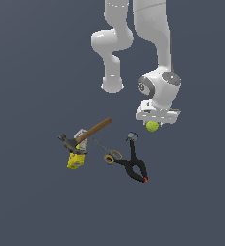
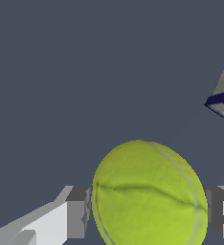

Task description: Pick up a designated object from a clutter of objects.

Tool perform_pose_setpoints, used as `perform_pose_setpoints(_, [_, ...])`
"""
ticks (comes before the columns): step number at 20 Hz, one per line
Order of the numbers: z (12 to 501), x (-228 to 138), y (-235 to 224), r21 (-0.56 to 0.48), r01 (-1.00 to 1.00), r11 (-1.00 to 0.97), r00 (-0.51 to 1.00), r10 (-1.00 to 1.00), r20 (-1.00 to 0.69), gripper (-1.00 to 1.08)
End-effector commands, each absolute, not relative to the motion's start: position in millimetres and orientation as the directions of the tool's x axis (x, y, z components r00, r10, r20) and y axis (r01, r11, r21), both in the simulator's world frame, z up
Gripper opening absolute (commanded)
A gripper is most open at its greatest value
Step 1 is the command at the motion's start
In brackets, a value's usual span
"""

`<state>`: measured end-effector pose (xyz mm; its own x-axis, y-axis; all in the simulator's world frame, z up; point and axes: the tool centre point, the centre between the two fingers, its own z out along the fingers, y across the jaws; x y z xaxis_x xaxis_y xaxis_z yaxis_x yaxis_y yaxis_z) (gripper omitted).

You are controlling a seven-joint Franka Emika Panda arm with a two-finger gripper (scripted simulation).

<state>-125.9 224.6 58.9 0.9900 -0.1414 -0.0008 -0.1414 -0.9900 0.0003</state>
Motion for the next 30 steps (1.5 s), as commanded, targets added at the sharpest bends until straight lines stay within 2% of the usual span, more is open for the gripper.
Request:
perform_pose_setpoints(1, [70,-124,224,-0.001,-0.141,-0.990,0.990,-0.141,0.001,-1.00])
perform_pose_setpoints(9, [123,-117,223,-0.001,-0.140,-0.990,0.990,-0.140,0.000,-1.00])
perform_pose_setpoints(30, [322,-88,217,-0.004,-0.140,-0.990,0.990,-0.140,-0.002,-1.00])
